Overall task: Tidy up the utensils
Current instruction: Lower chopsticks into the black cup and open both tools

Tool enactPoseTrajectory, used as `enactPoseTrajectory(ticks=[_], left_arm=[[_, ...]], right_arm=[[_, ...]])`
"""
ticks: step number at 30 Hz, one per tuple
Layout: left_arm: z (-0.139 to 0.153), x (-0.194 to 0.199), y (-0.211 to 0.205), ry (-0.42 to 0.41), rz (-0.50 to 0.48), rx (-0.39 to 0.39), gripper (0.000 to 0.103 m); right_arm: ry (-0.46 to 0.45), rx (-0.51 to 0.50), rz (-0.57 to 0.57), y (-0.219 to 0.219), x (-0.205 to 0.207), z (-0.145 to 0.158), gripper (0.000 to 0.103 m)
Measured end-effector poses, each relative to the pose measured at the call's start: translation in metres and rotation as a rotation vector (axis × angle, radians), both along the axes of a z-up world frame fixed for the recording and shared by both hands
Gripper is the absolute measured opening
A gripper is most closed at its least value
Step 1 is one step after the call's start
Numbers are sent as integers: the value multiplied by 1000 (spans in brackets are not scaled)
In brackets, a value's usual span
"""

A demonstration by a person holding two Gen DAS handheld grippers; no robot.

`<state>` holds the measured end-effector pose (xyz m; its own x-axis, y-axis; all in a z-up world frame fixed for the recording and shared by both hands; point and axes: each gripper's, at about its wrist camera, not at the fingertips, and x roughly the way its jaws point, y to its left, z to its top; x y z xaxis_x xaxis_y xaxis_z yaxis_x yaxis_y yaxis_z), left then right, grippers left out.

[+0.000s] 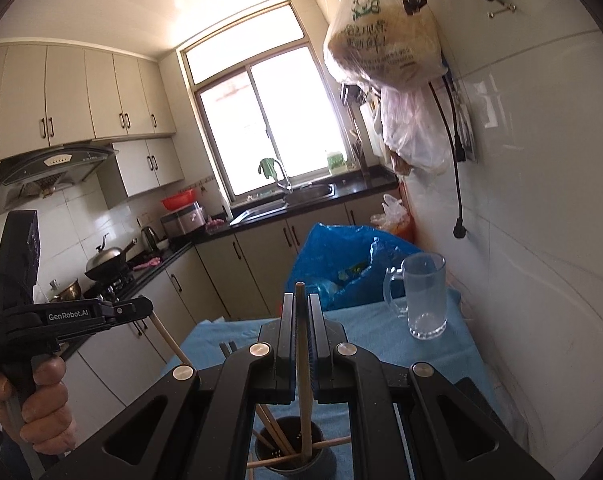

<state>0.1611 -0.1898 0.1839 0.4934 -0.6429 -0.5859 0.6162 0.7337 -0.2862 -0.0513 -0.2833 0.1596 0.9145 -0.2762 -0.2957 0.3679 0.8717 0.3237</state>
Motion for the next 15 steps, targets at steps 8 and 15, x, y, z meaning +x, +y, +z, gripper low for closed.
enactPoseTrajectory(ticks=[8, 15], left_arm=[[-12, 7, -1, 19, 3, 23, 7], [-23, 11, -5, 45, 3, 42, 7]], right_arm=[[38, 30, -4, -6, 9, -13, 5], [73, 40, -3, -8, 16, -25, 5]])
